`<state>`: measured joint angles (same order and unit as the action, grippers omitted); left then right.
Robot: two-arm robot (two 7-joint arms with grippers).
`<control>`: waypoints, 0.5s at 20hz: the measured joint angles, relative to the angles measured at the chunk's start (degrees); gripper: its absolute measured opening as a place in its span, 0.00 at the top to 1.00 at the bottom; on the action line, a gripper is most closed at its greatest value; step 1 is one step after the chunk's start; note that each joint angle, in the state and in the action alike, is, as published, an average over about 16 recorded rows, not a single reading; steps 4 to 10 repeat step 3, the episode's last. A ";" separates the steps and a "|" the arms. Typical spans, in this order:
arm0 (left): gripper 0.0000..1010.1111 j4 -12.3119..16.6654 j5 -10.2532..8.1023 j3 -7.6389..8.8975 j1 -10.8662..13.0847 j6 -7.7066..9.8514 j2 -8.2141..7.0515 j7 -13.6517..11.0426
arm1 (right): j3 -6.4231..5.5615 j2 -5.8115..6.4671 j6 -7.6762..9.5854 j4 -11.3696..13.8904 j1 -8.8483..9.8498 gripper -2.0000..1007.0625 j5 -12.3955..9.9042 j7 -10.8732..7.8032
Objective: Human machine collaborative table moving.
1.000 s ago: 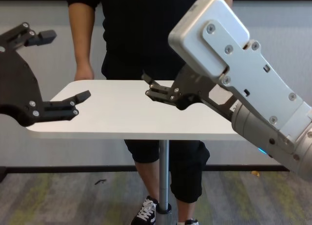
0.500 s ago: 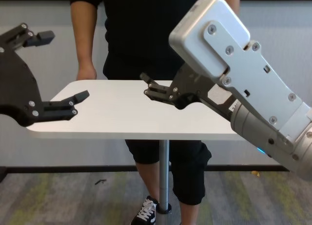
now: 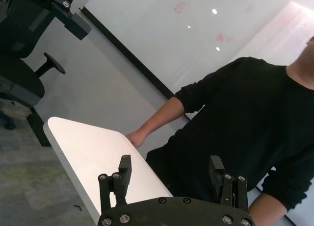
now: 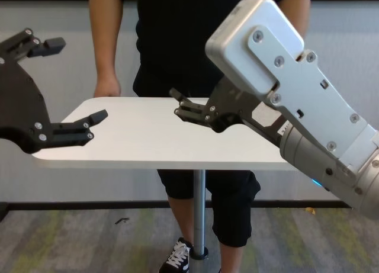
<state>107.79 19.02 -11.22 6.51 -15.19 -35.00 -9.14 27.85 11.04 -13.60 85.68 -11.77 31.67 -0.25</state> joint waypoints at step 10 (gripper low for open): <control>0.01 0.00 0.01 0.00 0.01 0.04 0.01 0.02 | 0.01 0.00 -0.06 -0.04 -0.02 0.00 -0.01 0.01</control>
